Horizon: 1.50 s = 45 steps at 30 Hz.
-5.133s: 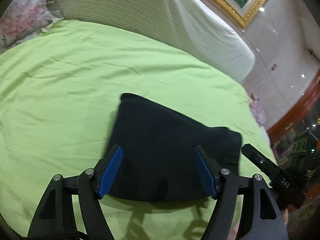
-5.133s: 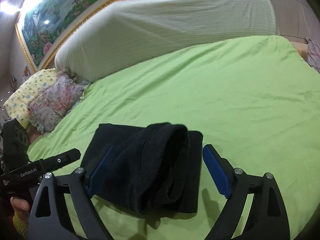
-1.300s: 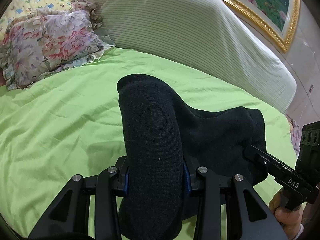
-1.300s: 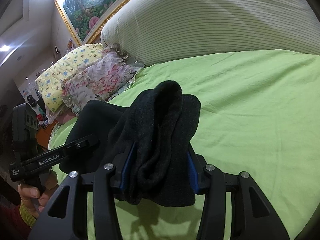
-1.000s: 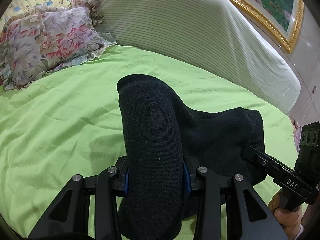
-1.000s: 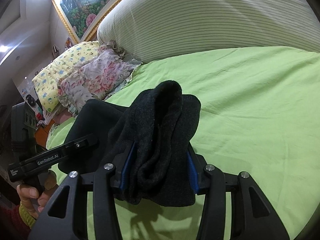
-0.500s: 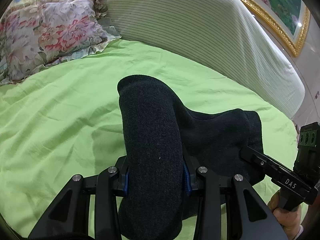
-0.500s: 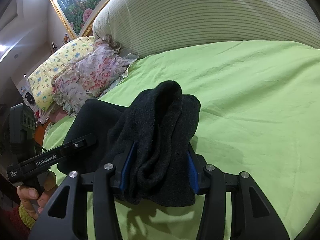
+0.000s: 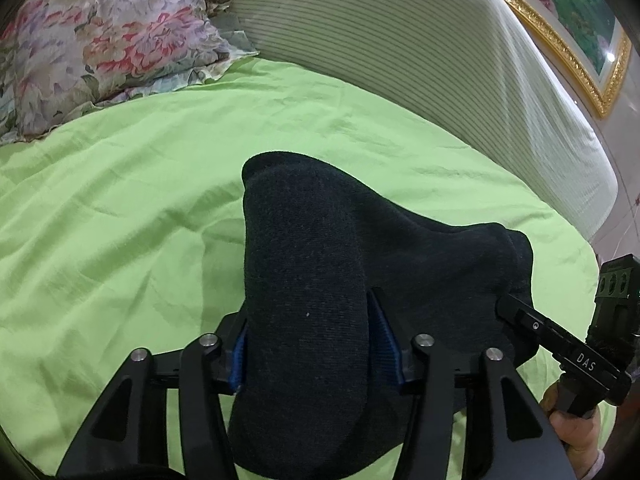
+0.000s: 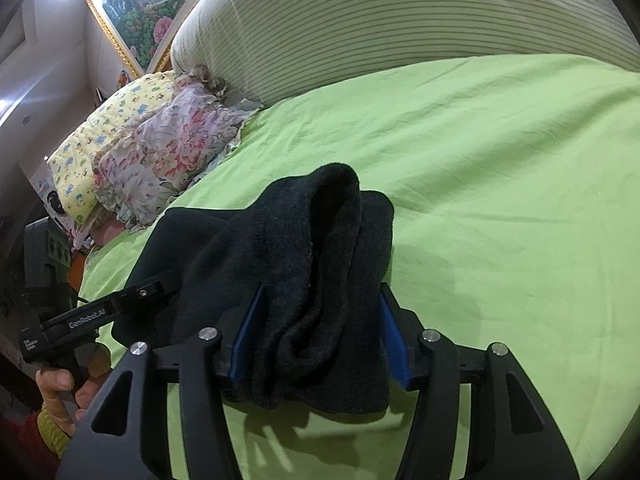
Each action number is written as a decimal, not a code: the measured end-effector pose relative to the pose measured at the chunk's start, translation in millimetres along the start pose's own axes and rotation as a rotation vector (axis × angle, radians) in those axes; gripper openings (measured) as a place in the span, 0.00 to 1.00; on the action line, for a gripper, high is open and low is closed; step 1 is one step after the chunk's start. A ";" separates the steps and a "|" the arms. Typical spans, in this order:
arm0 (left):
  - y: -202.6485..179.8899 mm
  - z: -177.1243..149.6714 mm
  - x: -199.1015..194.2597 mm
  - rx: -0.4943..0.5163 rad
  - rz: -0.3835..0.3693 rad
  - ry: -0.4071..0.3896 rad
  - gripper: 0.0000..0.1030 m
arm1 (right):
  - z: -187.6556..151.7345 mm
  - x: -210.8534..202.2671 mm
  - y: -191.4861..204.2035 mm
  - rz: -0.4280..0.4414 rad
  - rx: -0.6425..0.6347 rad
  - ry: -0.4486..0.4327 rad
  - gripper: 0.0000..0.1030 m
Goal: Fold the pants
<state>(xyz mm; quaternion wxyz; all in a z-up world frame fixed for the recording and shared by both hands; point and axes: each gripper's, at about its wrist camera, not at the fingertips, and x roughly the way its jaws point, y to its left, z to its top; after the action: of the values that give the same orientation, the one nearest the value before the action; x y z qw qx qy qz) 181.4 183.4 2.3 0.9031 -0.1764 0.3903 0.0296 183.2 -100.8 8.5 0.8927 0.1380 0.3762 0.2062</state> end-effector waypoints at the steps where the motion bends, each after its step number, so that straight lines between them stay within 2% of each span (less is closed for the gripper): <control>1: 0.5 -0.8 1.1 0.003 -0.001 0.002 0.58 | -1.5 -0.3 -2.4 -0.001 0.001 -0.003 0.58; 7: 7.8 -5.4 0.9 -0.008 -0.011 -0.004 0.69 | -8.6 -8.2 -14.9 -0.007 0.019 -0.044 0.69; 10: 13.1 -8.0 -0.5 -0.026 -0.030 0.001 0.72 | -11.2 -11.3 -20.5 -0.011 0.032 -0.053 0.73; 17: 15.0 -14.5 -11.5 -0.014 -0.012 -0.014 0.76 | -16.2 -22.9 -14.0 -0.090 -0.006 -0.102 0.75; 25: 4.5 -30.5 -34.2 0.031 0.055 -0.070 0.80 | -29.2 -43.4 -5.5 -0.084 0.000 -0.171 0.76; 31: -4.5 -51.2 -51.2 0.057 0.076 -0.093 0.82 | -42.3 -58.4 19.4 -0.082 -0.081 -0.214 0.78; 39: -8.8 -69.1 -60.9 0.057 0.103 -0.081 0.83 | -62.2 -61.9 48.1 -0.095 -0.175 -0.208 0.86; 45: -16.0 -80.3 -65.9 0.091 0.172 -0.089 0.85 | -76.6 -63.5 63.6 -0.139 -0.249 -0.216 0.90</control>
<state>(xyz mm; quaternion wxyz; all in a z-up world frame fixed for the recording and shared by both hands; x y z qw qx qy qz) 82.9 146.5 3.3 0.9208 -0.0997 0.3644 0.0970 70.5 -68.0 21.1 0.9503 0.0214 0.2581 0.1729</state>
